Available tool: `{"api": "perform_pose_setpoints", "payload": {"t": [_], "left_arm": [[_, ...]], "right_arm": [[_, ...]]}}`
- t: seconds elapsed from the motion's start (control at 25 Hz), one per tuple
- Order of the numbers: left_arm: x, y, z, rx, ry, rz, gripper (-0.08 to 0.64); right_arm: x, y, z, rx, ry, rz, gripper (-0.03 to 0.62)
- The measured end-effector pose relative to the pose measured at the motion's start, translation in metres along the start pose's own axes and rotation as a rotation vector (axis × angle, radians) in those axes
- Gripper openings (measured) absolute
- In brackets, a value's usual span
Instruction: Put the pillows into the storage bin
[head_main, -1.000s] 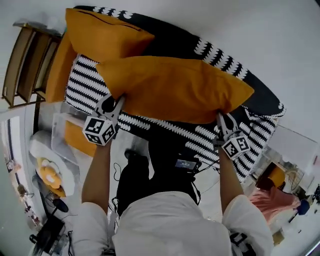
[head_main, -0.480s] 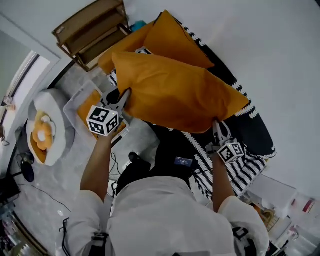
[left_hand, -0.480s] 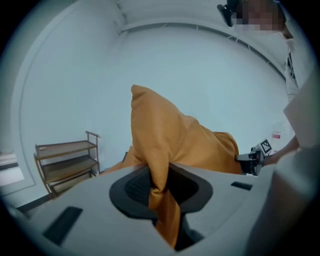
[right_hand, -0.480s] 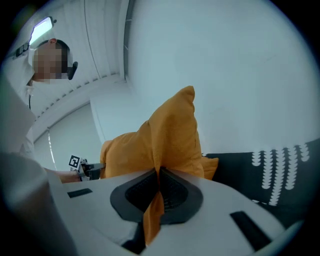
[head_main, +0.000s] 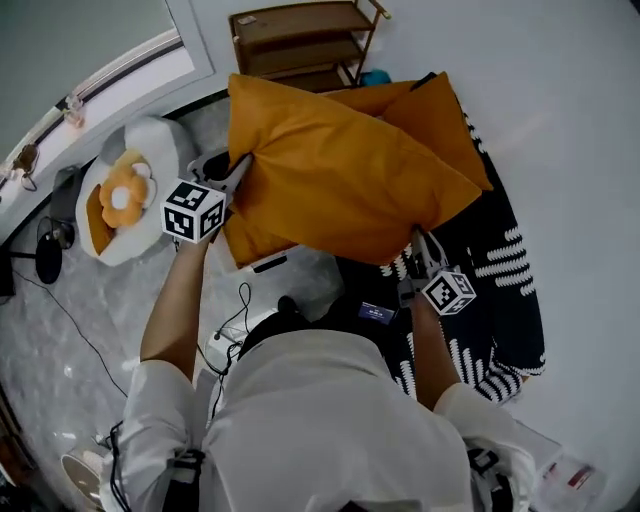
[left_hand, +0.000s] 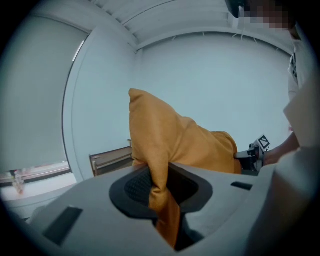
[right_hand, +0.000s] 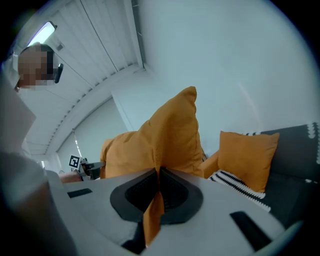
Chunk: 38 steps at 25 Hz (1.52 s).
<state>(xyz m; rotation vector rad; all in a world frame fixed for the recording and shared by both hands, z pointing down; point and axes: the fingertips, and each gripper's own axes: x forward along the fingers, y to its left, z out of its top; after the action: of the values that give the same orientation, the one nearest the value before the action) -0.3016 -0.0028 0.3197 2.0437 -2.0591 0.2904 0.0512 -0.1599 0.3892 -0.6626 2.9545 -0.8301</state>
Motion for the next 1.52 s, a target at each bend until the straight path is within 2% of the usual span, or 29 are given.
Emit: {"api": "perform_pose_setpoints", "payload": {"t": [0.2,0.44,0.72,0.88,1.04,1.2,1.52], "left_arm": [[-0.072,0.064,-0.015,-0.010,0.017,0.112,0.083],[-0.109,0.129,-0.030,-0.036,0.054,0.219,0.080],[-0.100,0.216,-0.049,-0.024,0.174,0.264,0.080],[-0.070,0.256,-0.059,0.012,0.261,0.268,0.080],[-0.037,0.288,-0.077,0.050,0.351,0.238,0.078],[-0.003,0.315,-0.107,0.106,0.445,0.156,0.078],[0.080,0.345,-0.219,0.186,0.625,-0.085,0.077]], "right_arm": [[0.057,0.062,-0.040,0.042,0.088,0.100,0.032],[0.129,0.099,-0.069,0.092,0.168,0.166,0.032],[0.216,0.114,-0.125,0.215,0.243,0.139,0.032],[0.257,0.102,-0.166,0.372,0.308,0.109,0.032],[0.283,0.094,-0.212,0.487,0.373,0.065,0.032],[0.289,0.095,-0.264,0.595,0.418,-0.030,0.032],[0.271,0.101,-0.378,0.838,0.373,-0.310,0.032]]}}
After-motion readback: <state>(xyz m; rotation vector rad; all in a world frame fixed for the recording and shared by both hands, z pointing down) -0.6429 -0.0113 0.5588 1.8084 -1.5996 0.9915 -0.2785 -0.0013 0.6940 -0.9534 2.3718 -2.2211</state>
